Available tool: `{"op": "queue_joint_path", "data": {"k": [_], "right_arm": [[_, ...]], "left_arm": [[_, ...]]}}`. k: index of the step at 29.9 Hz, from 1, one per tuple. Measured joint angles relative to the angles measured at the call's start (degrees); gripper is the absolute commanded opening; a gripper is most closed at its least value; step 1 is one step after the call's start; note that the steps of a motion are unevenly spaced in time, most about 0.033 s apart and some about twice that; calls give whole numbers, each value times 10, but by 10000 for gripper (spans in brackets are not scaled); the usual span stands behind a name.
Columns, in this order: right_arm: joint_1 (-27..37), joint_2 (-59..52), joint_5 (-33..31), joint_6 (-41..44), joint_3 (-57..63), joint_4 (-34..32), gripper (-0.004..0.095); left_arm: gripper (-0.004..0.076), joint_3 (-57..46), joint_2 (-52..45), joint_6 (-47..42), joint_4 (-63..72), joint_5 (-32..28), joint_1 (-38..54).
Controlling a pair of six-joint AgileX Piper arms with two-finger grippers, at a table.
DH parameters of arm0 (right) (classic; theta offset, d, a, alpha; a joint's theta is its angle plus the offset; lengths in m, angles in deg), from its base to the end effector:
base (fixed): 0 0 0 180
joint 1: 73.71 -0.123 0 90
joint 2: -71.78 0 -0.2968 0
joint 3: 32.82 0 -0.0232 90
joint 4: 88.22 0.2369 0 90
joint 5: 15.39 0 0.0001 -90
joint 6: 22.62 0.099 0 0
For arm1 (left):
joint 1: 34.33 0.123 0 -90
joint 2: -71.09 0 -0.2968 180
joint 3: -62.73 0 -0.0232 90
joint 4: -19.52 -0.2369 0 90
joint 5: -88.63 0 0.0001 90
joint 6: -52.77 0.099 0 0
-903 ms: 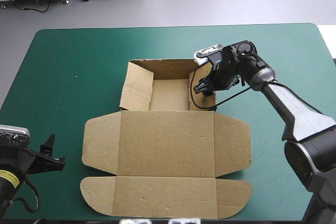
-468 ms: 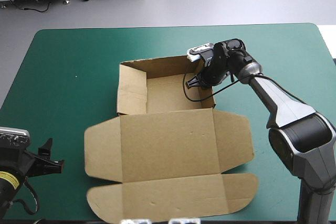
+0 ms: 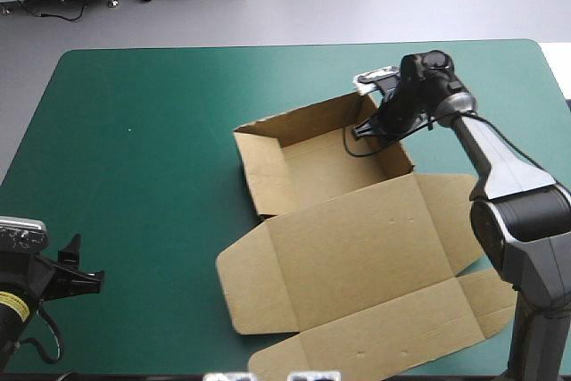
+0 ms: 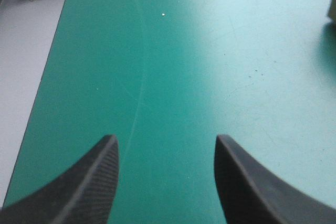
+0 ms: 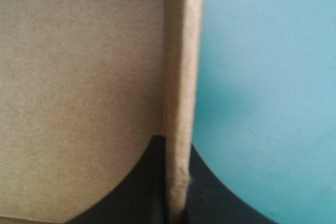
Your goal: Fold the box
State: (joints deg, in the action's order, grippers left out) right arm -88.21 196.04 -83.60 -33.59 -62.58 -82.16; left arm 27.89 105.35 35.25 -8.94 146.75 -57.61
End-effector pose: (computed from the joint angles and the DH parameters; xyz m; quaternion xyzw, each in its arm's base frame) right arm 0.4182 0.1182 0.2788 -0.2059 0.9656 0.0561 0.1484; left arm 0.0552 0.0199 0.3458 0.0671 0.8660 0.0792 0.4891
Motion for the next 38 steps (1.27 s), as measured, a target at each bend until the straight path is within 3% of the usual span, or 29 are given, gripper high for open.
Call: {"op": "queue_joint_path", "data": {"k": [5,16,22,29,33,37,38], "right_arm": [[104,1,-26,-15,-52,-48,-25],[309,3,-29,-44,-87,-53,-25],[361,3,-28,-68,-78,-32,-25],[371,29,-23,-87,-44,-18,0],[371,33,-21,-95,-42,-16,164],[371,33,-23,-104,-42,-21,534],[371,33,-23,-106,-42,-21,669]], "left_arm": [[390,0,0,-4,-3,-2,0],[390,0,0,-8,-12,-19,0],[388,0,0,-23,-18,-29,0],[388,0,0,-32,-18,-30,0],[388,0,0,-34,-18,-30,0],[388,0,0,-34,-18,-30,0],[388,0,0,-34,-18,-30,0]]}}
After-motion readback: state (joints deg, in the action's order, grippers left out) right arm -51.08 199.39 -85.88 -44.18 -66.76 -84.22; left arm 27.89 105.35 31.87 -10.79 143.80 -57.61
